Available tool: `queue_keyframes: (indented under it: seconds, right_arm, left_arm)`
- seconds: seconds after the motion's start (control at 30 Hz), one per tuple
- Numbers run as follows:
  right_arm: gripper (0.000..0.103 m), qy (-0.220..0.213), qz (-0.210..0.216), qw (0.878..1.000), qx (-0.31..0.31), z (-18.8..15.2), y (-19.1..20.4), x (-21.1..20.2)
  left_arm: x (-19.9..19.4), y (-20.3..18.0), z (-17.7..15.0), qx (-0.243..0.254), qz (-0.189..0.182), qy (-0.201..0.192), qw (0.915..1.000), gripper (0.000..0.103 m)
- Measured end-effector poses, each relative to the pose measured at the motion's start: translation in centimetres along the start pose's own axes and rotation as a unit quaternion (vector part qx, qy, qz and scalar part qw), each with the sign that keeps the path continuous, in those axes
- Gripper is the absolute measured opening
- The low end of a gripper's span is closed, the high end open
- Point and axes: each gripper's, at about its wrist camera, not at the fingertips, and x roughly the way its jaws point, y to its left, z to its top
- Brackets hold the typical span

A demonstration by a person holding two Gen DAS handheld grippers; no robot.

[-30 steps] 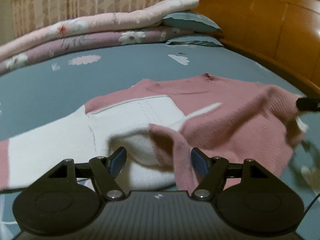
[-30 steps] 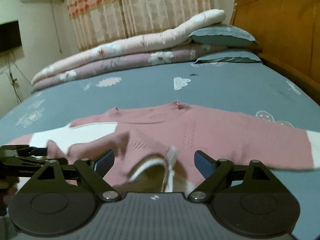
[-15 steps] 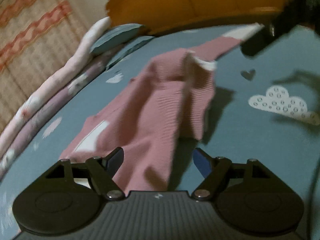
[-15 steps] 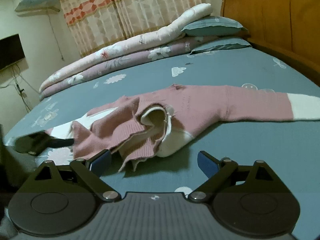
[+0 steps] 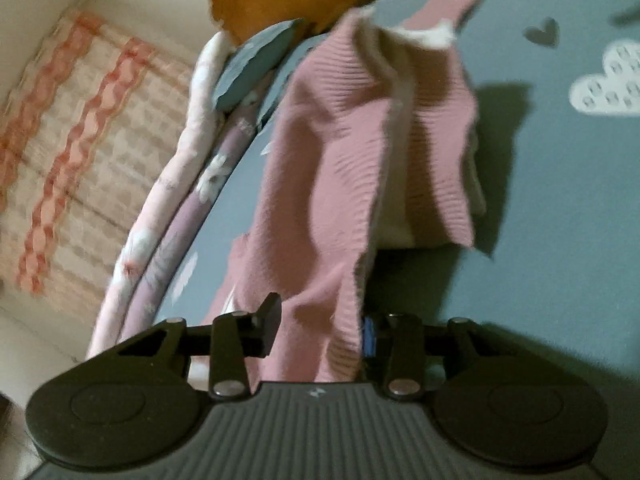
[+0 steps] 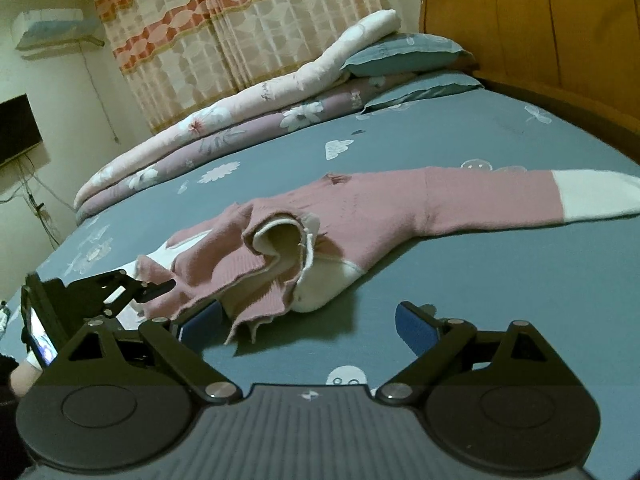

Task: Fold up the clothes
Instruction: 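Lift the hem with the left gripper while the right gripper grasps the white hem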

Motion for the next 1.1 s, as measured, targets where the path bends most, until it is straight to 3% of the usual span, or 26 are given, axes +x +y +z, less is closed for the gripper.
queue_keyframes:
  seconds: [0.03, 0.07, 0.33, 0.7, 0.9, 1.0, 1.1]
  right_arm:
    - [0.096, 0.002, 0.001, 1.0, 0.003, 0.0, 0.1, 0.2]
    - [0.096, 0.003, 0.002, 1.0, 0.0, -0.1, 0.4, 0.2]
    - [0.096, 0.025, 0.008, 0.999, -0.039, -0.9, 2.2, 1.1]
    - [0.096, 0.056, 0.023, 0.997, -0.045, -2.0, 4.5, 4.9]
    - [0.096, 0.055, 0.006, 0.996, -0.075, -2.4, 5.6, 6.8]
    - [0.092, 0.046, -0.011, 0.992, -0.115, -2.9, 6.8, 7.6]
    - [0.079, 0.037, -0.035, 0.985, -0.164, -3.5, 8.2, 8.8]
  left_arm:
    - [0.1, -0.1, 0.1, 0.0, -0.005, 0.001, 1.0, 0.015]
    - [0.0, 0.1, 0.2, -0.007, -0.006, -0.001, 1.0, 0.006]
    - [-3.4, 4.9, -0.6, -0.092, 0.005, -0.039, 0.995, 0.004]
    - [-4.9, 14.3, -2.0, -0.198, 0.046, -0.05, 0.9779, 0.004]
    - [-3.8, 16.3, -4.0, -0.218, 0.059, -0.031, 0.9737, 0.004]
    - [-3.1, 16.8, -4.6, -0.219, 0.061, -0.027, 0.9736, 0.004]
    - [-2.6, 16.9, -4.9, -0.22, 0.06, -0.028, 0.9734, 0.004]
